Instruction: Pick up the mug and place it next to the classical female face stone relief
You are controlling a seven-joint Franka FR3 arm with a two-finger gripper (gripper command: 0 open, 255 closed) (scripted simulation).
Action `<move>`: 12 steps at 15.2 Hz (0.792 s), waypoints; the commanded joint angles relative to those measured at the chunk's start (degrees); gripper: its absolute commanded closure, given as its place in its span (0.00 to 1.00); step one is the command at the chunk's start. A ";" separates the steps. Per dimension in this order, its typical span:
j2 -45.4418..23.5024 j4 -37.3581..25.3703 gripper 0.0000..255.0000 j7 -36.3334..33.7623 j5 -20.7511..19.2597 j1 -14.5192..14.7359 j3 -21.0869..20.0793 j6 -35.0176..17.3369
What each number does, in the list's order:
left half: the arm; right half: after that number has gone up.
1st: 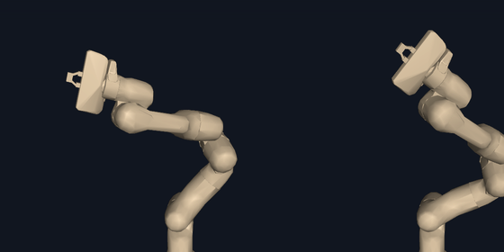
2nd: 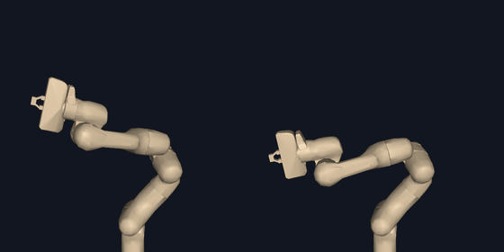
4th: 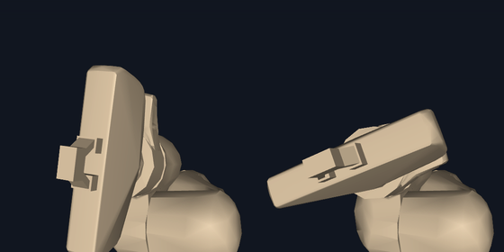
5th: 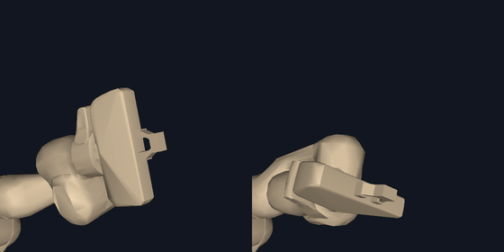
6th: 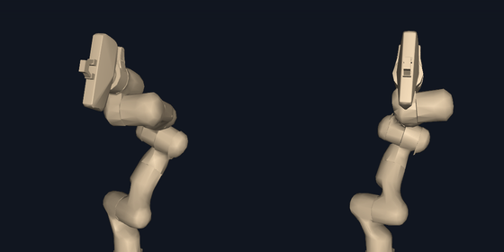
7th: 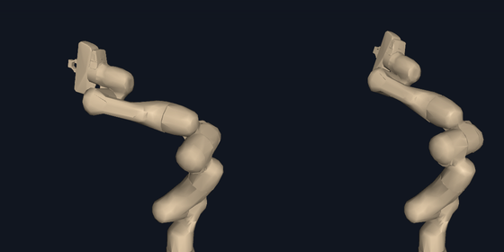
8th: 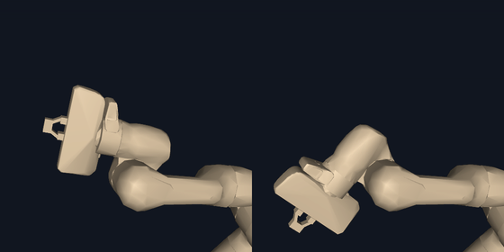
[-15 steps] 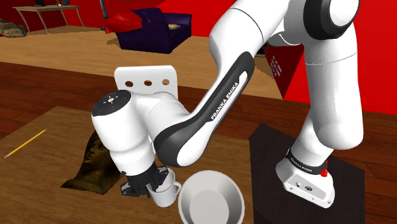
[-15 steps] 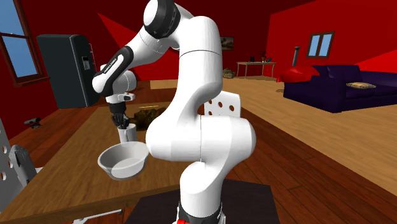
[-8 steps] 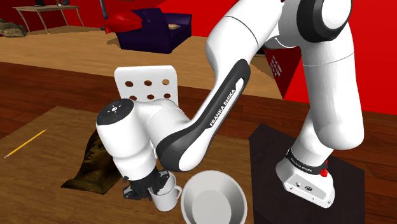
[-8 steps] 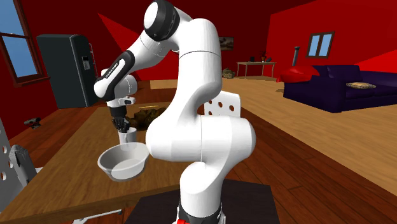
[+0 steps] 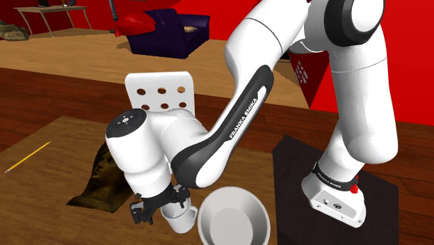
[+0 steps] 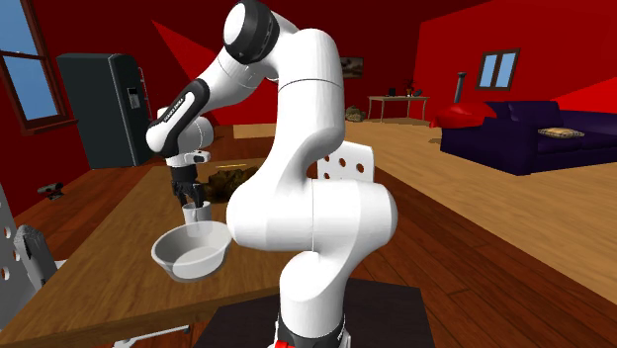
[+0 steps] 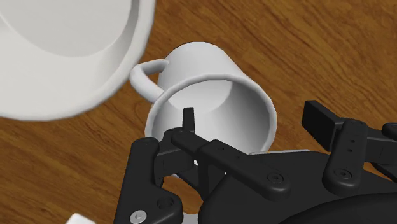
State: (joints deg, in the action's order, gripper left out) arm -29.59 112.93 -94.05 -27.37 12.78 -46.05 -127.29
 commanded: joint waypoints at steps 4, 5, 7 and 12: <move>3.33 -1.60 0.00 2.09 3.36 -1.70 -2.55 4.12; 4.16 -2.13 0.00 2.62 4.22 -2.11 -3.15 5.25; 4.17 -2.12 0.00 2.63 4.22 -2.10 -3.14 5.24; 4.16 -2.13 0.00 2.63 4.22 -2.10 -3.14 5.25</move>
State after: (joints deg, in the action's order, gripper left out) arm -25.45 110.78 -91.43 -23.16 10.69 -49.19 -122.05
